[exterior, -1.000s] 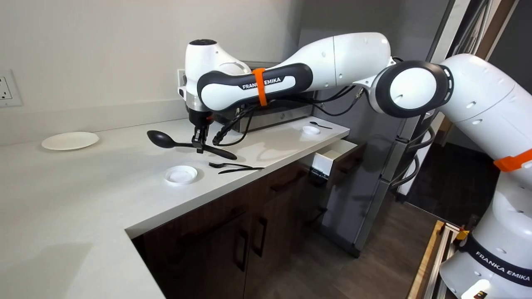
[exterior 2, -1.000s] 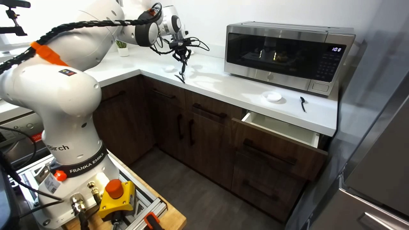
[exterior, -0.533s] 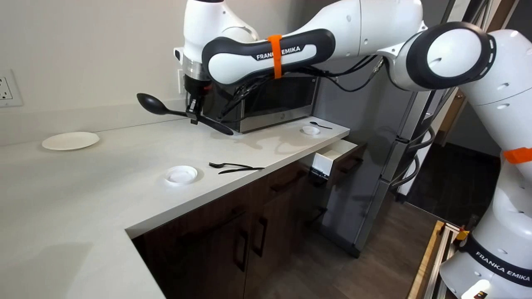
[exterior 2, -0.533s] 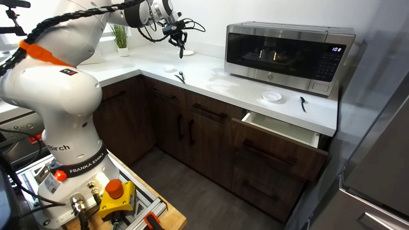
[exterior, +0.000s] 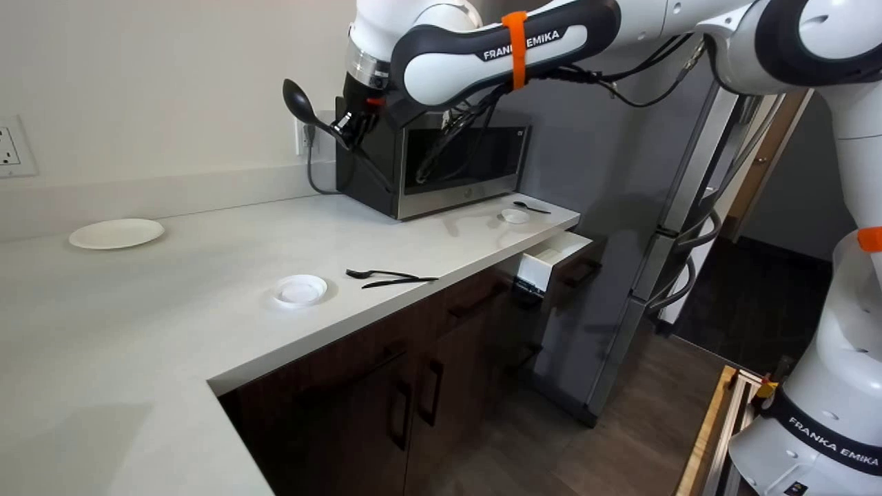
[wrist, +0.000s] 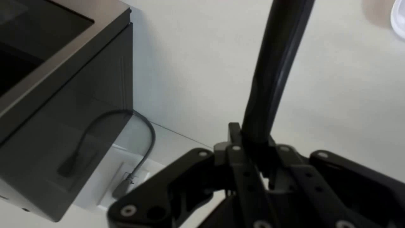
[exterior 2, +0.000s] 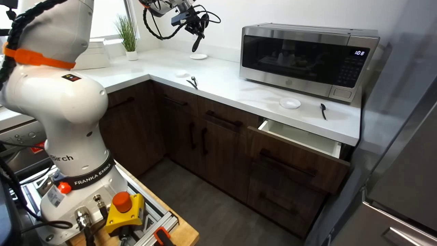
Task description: Move the spoon on the counter to the open drawer
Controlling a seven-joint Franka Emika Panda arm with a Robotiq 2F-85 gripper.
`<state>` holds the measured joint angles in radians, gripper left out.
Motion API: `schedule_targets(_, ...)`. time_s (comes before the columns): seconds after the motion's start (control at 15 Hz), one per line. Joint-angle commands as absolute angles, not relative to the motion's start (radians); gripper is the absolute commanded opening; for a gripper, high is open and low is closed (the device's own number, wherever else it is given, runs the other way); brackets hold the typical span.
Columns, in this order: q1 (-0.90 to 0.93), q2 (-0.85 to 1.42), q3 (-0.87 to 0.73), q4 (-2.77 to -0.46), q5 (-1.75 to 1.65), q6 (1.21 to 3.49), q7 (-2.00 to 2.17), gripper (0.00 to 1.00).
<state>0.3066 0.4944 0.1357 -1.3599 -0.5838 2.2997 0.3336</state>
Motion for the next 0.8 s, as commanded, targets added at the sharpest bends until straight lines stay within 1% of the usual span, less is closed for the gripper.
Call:
schedule_targets(0.0,0.305,0.313,0.095,-1.602,-0.642,2.412,0.585,0.04)
schedule_targets(0.07,0.343,0.276,0.042,-1.641,-0.64,2.436,0.644,0.04)
schedule_targets(0.27,0.345,0.16,0.007,-1.777,-0.717,2.494,0.852,0.04)
schedule_targets(0.73,0.223,-0.141,0.045,-2.116,-0.926,2.495,1.332,0.04)
